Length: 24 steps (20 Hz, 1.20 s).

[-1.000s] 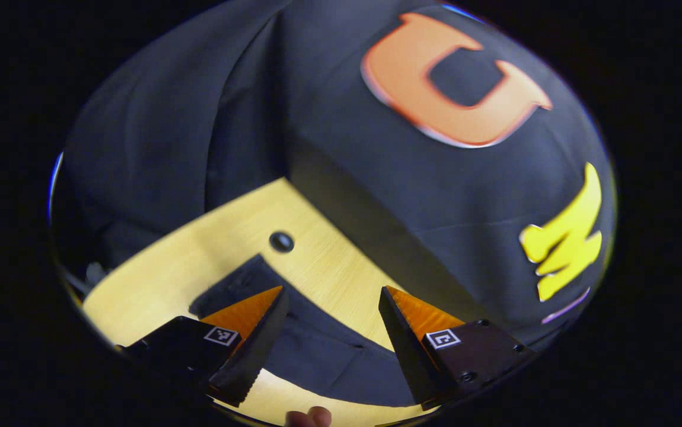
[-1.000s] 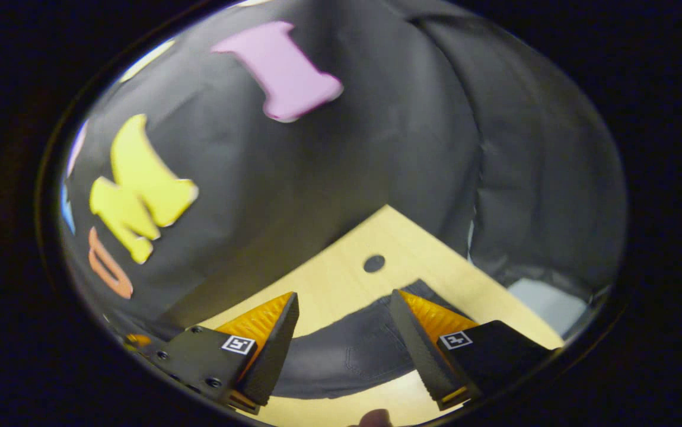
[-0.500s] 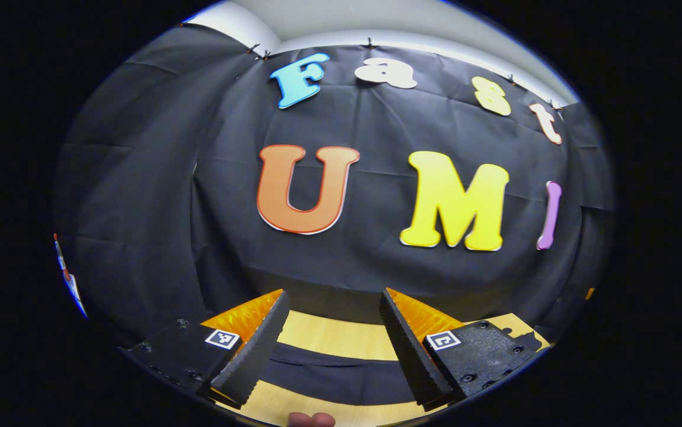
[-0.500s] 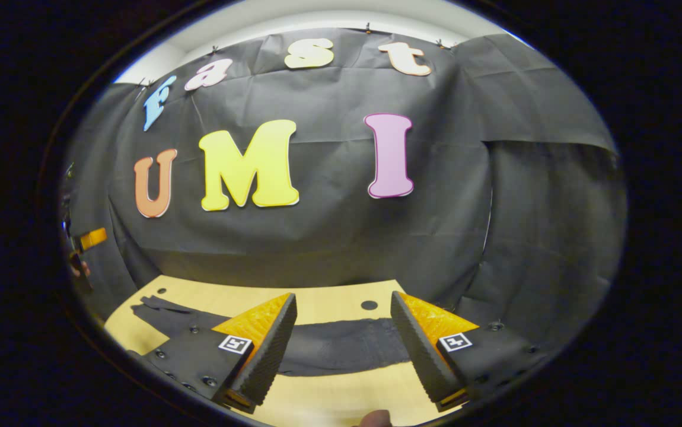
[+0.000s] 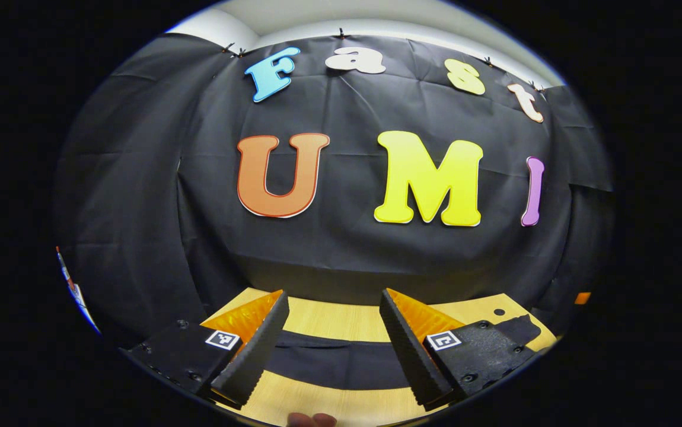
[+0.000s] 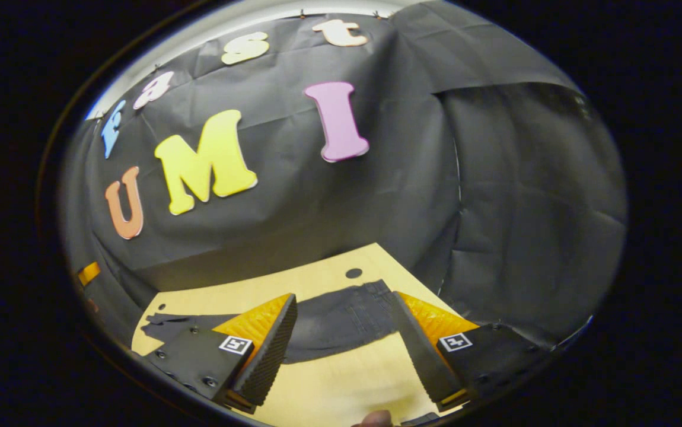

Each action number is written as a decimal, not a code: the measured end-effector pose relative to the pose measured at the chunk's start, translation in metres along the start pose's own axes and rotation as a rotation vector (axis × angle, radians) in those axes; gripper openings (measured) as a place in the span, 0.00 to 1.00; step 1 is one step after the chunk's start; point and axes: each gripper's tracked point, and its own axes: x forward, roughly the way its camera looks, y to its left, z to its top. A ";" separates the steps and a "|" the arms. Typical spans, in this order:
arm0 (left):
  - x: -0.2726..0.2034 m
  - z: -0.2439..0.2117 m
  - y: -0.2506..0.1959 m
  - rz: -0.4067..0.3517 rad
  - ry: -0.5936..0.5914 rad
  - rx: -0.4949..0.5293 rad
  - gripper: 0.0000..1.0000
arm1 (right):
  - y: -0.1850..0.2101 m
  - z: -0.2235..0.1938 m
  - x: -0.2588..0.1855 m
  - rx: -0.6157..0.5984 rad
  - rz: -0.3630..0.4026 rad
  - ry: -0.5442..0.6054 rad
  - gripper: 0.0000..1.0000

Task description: Grasp the waist and the cuffs of the jeans and fold them to make the two legs overlap; first hold the waist and fold one-third of the jeans toward the cuffs, then hold the cuffs and fold the remaining one-third in the same direction to finish folding.

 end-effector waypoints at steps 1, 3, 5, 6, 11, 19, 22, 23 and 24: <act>0.000 -0.001 -0.002 -0.002 0.016 0.001 0.99 | -0.010 -0.014 0.015 0.031 -0.011 0.034 0.98; 0.001 -0.002 0.002 0.022 0.047 0.026 0.99 | -0.031 -0.035 0.047 0.112 -0.047 0.077 0.99; 0.000 -0.002 0.006 0.047 0.073 0.043 0.98 | -0.054 -0.055 0.078 0.190 -0.098 0.105 0.98; 0.000 -0.002 0.007 0.060 0.083 0.040 0.99 | -0.062 -0.064 0.095 0.228 -0.118 0.115 0.98; 0.001 -0.018 0.005 0.086 0.165 0.036 0.99 | -0.097 -0.094 0.151 0.302 -0.230 0.151 0.98; 0.005 -0.032 0.003 0.090 0.222 0.037 0.99 | -0.079 -0.104 0.182 0.135 -0.146 0.179 0.87; 0.005 -0.038 0.004 0.101 0.239 0.007 0.99 | -0.076 -0.103 0.189 0.188 -0.142 0.206 0.52; 0.004 -0.041 0.005 0.105 0.243 -0.001 0.99 | -0.076 -0.098 0.186 0.194 -0.141 0.207 0.40; 0.004 -0.041 0.007 0.111 0.244 -0.008 0.99 | -0.075 -0.097 0.186 0.184 -0.139 0.224 0.25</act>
